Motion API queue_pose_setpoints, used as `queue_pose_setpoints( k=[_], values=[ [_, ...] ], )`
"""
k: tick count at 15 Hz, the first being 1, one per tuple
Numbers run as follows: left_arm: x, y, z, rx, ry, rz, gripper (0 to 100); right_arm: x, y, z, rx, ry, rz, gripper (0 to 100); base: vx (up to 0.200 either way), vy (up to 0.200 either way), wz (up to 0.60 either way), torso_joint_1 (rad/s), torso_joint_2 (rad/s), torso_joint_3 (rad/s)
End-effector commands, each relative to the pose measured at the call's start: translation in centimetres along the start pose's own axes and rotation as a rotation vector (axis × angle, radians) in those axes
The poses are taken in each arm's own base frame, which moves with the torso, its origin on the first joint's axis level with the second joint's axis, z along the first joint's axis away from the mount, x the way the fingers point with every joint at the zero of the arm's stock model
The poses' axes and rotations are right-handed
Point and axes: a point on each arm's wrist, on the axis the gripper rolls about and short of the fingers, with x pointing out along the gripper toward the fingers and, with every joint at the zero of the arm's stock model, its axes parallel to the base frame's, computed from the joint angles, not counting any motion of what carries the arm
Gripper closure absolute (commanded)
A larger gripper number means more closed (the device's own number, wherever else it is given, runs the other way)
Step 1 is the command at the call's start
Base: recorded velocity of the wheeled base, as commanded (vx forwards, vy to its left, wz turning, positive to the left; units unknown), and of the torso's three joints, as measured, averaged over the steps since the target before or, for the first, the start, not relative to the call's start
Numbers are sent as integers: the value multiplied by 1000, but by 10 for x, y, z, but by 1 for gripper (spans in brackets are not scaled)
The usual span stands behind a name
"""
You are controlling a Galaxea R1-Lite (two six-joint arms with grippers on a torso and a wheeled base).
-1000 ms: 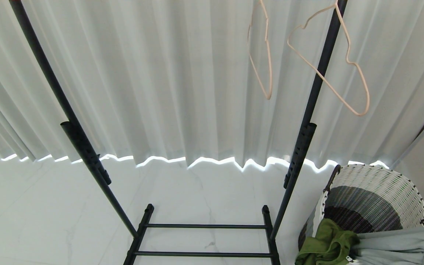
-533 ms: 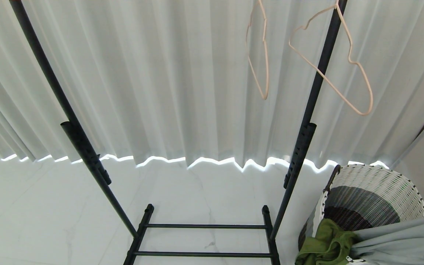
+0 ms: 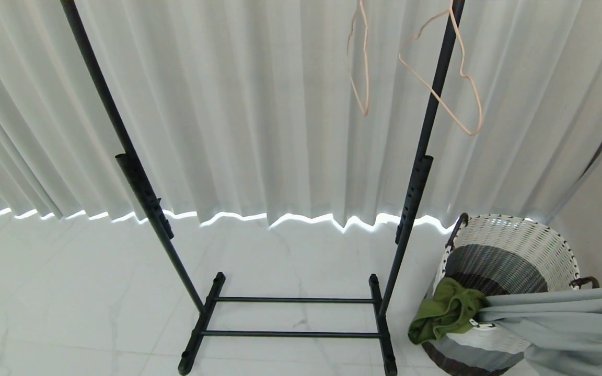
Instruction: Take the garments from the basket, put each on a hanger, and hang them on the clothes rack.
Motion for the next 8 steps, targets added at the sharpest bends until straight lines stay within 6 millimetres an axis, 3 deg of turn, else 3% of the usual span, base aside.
queue_pose_setpoints(
  k=[1,8],
  values=[
    [0,0,0,-3,0,0,0,0,1,0,-9,-13,16,100,-200,0,0,2,7,2],
    [0,0,0,22,0,-1,0,3,5,0,-29,-39,68,100,0,0,0,0,0,0]
  ],
)
